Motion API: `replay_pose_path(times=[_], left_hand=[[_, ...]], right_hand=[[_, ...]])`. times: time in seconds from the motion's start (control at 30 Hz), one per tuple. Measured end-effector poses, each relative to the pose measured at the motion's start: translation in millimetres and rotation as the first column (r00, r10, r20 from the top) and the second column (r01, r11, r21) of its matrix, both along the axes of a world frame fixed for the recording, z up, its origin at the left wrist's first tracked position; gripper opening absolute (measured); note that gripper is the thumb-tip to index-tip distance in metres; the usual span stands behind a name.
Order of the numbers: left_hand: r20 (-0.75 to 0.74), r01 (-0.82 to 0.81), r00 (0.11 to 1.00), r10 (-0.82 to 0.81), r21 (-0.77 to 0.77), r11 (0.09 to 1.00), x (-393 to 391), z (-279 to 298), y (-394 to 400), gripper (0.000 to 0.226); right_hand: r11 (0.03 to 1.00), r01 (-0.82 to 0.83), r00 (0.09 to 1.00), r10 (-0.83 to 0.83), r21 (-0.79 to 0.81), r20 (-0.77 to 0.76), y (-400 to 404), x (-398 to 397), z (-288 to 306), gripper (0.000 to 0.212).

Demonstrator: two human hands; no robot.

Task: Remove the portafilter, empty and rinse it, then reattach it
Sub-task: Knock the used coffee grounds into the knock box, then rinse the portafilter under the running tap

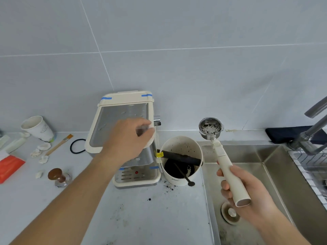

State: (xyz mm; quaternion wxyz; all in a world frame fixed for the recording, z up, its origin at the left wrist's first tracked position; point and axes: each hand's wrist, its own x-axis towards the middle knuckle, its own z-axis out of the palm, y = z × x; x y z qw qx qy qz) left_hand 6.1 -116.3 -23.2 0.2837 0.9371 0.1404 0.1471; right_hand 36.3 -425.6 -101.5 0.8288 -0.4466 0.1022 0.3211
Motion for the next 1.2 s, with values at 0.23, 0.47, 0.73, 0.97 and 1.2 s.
replay_pose_path(times=[0.23, 0.47, 0.73, 0.97, 1.2], left_hand=[[0.078, 0.047, 0.997, 0.001, -0.612, 0.79, 11, -8, -107, 0.011], [-0.113, -0.11, 0.993, 0.018, -0.904, 0.413, 38, -42, -190, 0.011], [-0.157, -0.132, 0.987, -0.043, -0.926, 0.354, 74, -62, -269, 0.012], [-0.152, -0.087, 0.979, -0.134, -0.914, 0.396, 98, -67, -314, 0.018], [-0.111, -0.048, 0.987, -0.116, -0.892, 0.45, 117, -79, -339, 0.008]], right_hand=[[0.995, -0.084, 0.997, 0.083, 0.058, 0.008, -47, 27, 6, 0.059], [0.982, -0.144, 0.989, 0.137, 0.122, 0.061, -83, 40, 5, 0.041], [0.979, -0.18, 0.981, 0.171, 0.099, 0.094, -129, 61, -1, 0.028], [0.983, -0.166, 0.983, 0.158, 0.074, 0.098, -161, 77, -15, 0.026], [0.994, -0.096, 0.993, 0.092, 0.052, 0.067, -181, 88, -32, 0.028]])
